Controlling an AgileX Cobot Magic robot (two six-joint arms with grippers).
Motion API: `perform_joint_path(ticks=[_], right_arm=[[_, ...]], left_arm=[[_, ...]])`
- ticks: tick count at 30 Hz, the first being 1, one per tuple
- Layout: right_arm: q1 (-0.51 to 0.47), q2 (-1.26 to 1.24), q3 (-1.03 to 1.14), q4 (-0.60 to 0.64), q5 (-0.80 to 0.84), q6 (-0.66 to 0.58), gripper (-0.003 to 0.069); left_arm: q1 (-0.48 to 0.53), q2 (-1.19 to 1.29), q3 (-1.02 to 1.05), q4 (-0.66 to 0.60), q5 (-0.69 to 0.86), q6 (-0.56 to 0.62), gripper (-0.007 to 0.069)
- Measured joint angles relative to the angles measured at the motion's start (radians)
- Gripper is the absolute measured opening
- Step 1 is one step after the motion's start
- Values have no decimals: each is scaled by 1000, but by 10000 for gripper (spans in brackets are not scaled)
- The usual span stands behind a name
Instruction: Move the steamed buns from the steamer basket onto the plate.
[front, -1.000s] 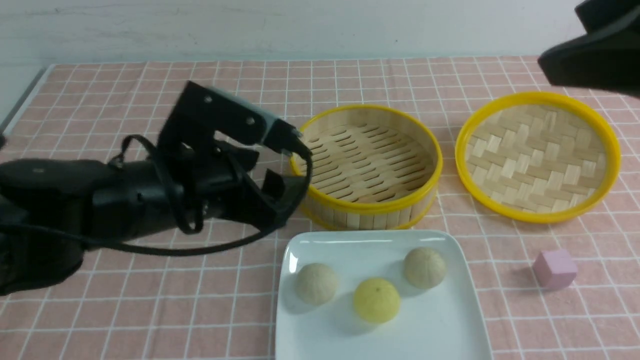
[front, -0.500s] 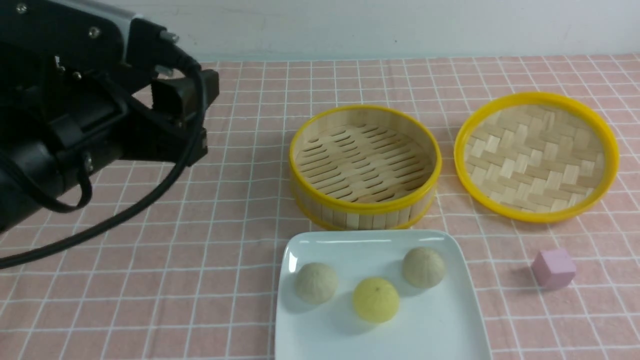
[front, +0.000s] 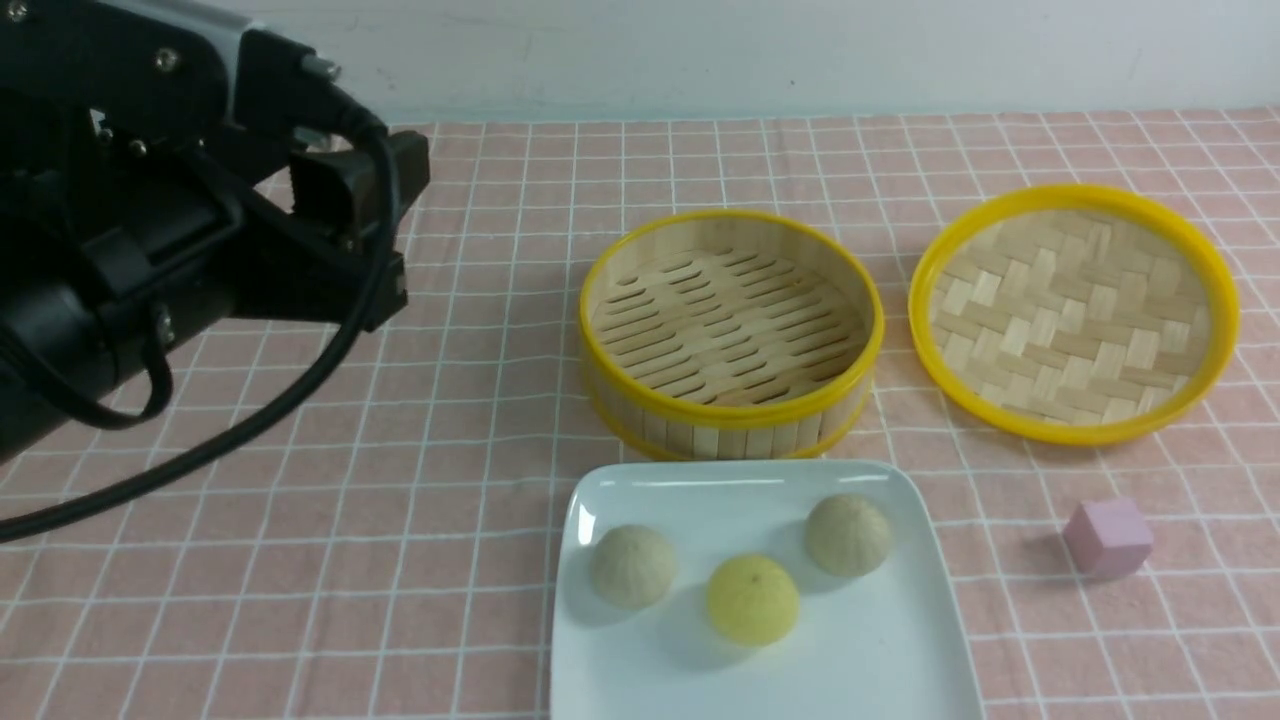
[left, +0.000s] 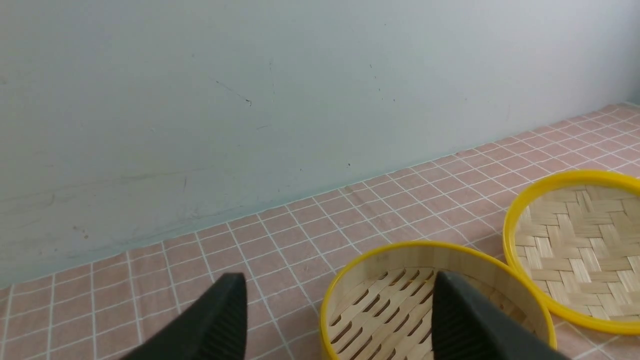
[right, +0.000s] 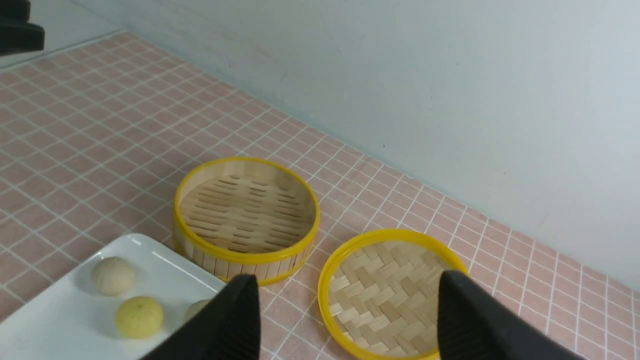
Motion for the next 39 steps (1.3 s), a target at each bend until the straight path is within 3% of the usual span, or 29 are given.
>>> perform_joint_path(ticks=[13, 23, 25, 28, 34, 39], right_arm=[[0, -181, 13, -18, 0, 86, 474], [-49, -239, 339, 70, -2, 133, 474], [-72, -245, 423, 116, -31, 133, 474], [-104, -248, 587, 177, -207, 133, 474], [-114, -248, 779, 166, -425, 98, 474], [-117, -248, 871, 107, -506, 45, 474]], left_arm=[[0, 0, 0, 0, 9, 0, 495], [0, 0, 0, 0, 63, 0, 495], [0, 0, 0, 0, 75, 0, 495], [0, 0, 0, -27, 96, 0, 494], [0, 0, 0, -61, 142, 4, 494], [0, 0, 0, -66, 151, 60, 494]])
